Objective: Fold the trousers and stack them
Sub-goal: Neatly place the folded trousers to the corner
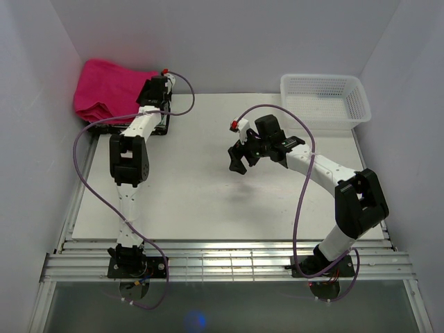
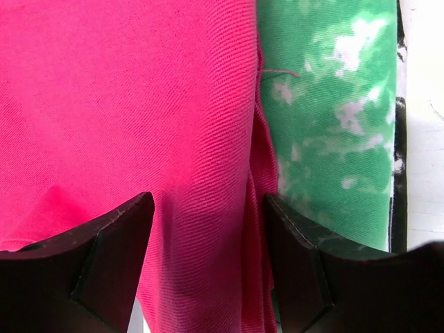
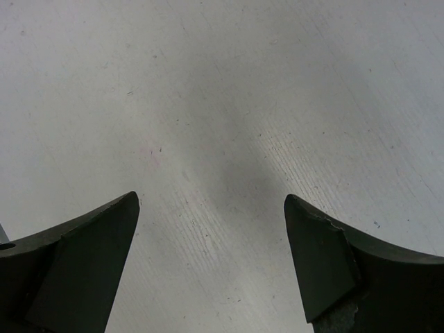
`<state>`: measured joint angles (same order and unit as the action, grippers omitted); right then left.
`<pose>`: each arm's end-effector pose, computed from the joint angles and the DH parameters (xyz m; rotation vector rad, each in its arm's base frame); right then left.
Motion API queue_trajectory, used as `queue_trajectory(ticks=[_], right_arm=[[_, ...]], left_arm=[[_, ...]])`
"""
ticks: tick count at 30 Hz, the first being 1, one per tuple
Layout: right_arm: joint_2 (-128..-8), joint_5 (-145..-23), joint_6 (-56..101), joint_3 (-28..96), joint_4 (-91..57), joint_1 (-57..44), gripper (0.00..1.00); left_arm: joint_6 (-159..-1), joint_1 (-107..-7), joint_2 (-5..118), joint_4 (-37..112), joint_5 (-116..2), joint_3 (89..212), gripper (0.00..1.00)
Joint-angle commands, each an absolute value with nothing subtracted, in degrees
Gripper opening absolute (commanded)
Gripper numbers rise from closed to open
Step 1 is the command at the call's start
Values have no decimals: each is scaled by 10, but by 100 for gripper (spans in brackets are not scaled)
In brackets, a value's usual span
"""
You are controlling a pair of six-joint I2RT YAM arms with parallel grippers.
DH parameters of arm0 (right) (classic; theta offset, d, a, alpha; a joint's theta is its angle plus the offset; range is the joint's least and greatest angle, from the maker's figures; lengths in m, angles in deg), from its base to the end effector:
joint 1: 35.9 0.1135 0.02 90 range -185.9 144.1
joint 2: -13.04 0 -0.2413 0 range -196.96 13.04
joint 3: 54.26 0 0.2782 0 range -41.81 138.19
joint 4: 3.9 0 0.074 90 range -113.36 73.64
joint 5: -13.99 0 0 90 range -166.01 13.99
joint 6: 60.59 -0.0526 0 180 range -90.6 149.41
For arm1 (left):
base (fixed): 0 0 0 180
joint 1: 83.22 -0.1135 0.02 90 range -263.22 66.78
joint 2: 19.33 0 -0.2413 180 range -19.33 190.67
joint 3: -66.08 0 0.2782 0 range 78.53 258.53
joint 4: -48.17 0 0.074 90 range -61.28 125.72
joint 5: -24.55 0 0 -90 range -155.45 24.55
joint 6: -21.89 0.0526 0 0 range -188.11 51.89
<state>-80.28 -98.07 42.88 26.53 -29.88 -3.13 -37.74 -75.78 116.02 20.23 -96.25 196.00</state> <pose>0.3270 0.2340 0.2176 -1.0758 1.9823 0.6130 0.5669 -0.0469 0.1912 0.3939 2.1329 0.8089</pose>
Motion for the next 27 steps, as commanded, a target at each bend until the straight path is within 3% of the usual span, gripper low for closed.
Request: queue_trajectory(ticks=[1,10,19,27], right_arm=[[-791,-988,422,261,-283,-34,90],[-792,-992,422,260,-284,-34,90],[-792,-990,421,261,-285,-34,90],[-794,-992,418,264,-284,-34,90]], left_arm=[[-394,-765,1158,187,-956,1986,75],[-427,-758,1130,140,-886,1978,82],[-376,-762,1169,177,-972,1986,82],[-340,-790,1212,194,-986,2054,70]])
